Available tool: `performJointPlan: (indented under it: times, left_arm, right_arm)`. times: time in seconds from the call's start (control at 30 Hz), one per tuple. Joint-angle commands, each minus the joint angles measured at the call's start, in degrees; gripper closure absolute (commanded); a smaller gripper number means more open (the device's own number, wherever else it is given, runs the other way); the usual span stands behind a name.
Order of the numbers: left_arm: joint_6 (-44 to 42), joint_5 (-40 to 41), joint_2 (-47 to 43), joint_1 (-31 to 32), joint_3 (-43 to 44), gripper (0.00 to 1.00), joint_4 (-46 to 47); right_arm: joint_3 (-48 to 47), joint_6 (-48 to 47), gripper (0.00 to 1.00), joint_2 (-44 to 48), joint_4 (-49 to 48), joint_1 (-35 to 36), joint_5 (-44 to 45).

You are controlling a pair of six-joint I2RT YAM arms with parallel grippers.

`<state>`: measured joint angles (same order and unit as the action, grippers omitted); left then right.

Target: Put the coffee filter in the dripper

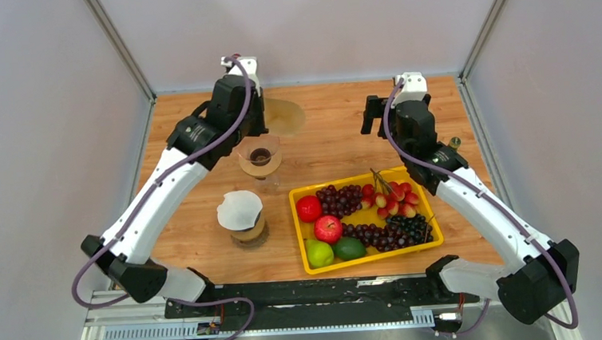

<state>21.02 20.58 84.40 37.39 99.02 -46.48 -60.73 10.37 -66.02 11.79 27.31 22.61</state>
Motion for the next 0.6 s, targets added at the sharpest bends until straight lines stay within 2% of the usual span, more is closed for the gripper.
performJointPlan:
  times: [0.0, 0.13, 0.23, 0.4, 0.47, 0.5, 0.57]
  left_arm:
    - [4.6, 0.1, -6.4, -1.4, -4.7, 0.99, -4.8]
    - [6.7, -3.2, -9.6, -4.0, -9.1, 0.99, -5.2]
    - [7.1, -9.3, -10.1, -6.5, -11.3, 0.99, -3.5]
    - [7.5, -10.6, -8.3, -8.3, -11.9, 0.99, -4.2]
    - [7.9, -10.2, -7.8, -9.2, -12.4, 0.95, -4.1]
    - [8.1, -10.1, -7.6, -9.4, -12.7, 0.89, -4.0]
    - [8.2, -10.3, -7.1, -9.7, -12.9, 0.82, -3.8]
  right_arm:
    - [0.3, 1.3, 0.00, -0.6, -1.9, -0.9, -0.7]
    - [0.4, 1.6, 0.00, -1.7, -1.9, -1.8, -3.0]
    - [0.3, 1.9, 0.00, -1.9, -1.9, -2.2, -4.5]
    - [0.6, 2.0, 0.00, -1.4, -1.9, -2.5, -4.5]
    - [0.7, 1.9, 0.00, -1.4, -1.9, -2.5, -4.7]
    - [0.7, 2.0, 0.00, -1.4, -1.9, -2.6, -4.8]
    - [0.7, 2.0, 0.00, -1.4, -1.9, -2.6, -4.7]
